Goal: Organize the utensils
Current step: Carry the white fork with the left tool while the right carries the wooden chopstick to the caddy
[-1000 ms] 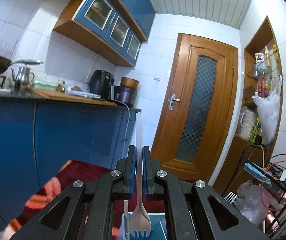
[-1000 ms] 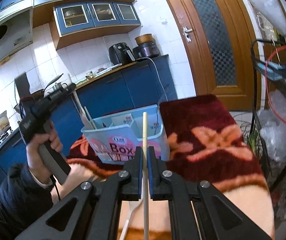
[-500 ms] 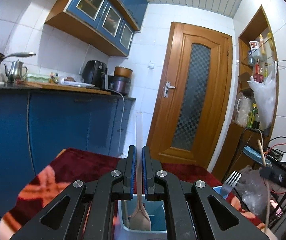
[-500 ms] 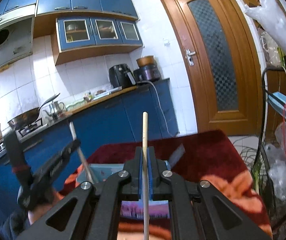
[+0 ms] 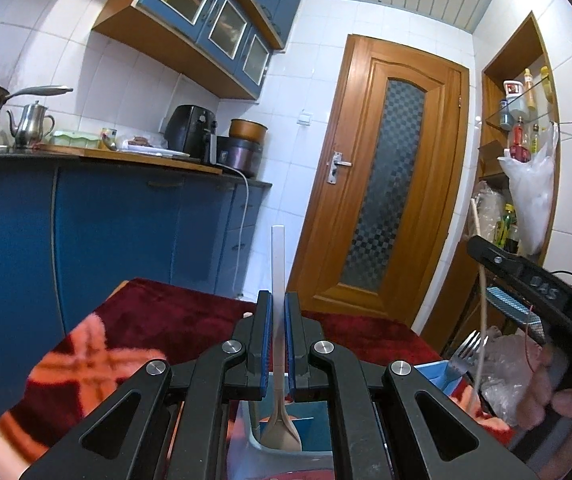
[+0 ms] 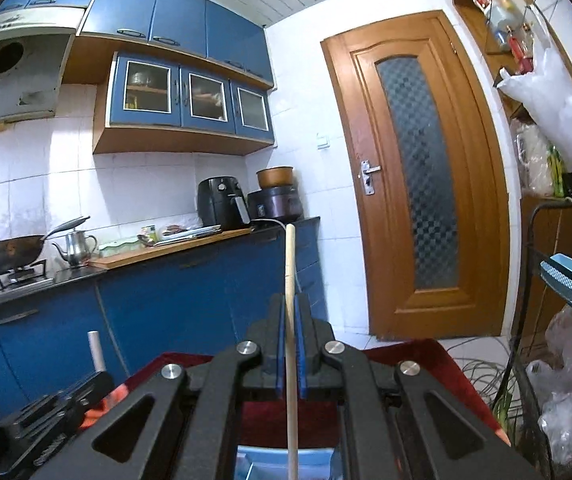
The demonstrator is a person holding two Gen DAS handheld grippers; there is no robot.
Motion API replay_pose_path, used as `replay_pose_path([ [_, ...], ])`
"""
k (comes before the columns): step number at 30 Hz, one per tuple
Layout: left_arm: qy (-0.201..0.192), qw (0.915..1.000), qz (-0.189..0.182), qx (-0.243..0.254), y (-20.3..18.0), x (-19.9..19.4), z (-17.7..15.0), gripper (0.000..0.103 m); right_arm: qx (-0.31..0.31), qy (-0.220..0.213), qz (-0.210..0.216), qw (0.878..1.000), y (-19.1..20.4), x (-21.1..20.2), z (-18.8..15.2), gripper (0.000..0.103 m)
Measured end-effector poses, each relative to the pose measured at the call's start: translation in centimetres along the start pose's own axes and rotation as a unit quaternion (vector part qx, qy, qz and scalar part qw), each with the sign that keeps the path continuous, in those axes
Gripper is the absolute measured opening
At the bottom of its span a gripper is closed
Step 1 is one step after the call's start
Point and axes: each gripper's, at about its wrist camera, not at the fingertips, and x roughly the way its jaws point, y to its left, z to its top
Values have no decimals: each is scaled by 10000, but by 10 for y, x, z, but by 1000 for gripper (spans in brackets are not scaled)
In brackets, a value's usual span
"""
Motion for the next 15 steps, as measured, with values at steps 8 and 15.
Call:
replay_pose_path([
  [8, 52, 10000, -13, 14, 0, 2, -3, 6, -55, 412, 65, 9991, 3, 16, -26, 7],
  [15, 282, 9996, -61, -28, 1, 9, -6, 9, 43, 993, 421, 9942, 3, 17, -40, 15],
])
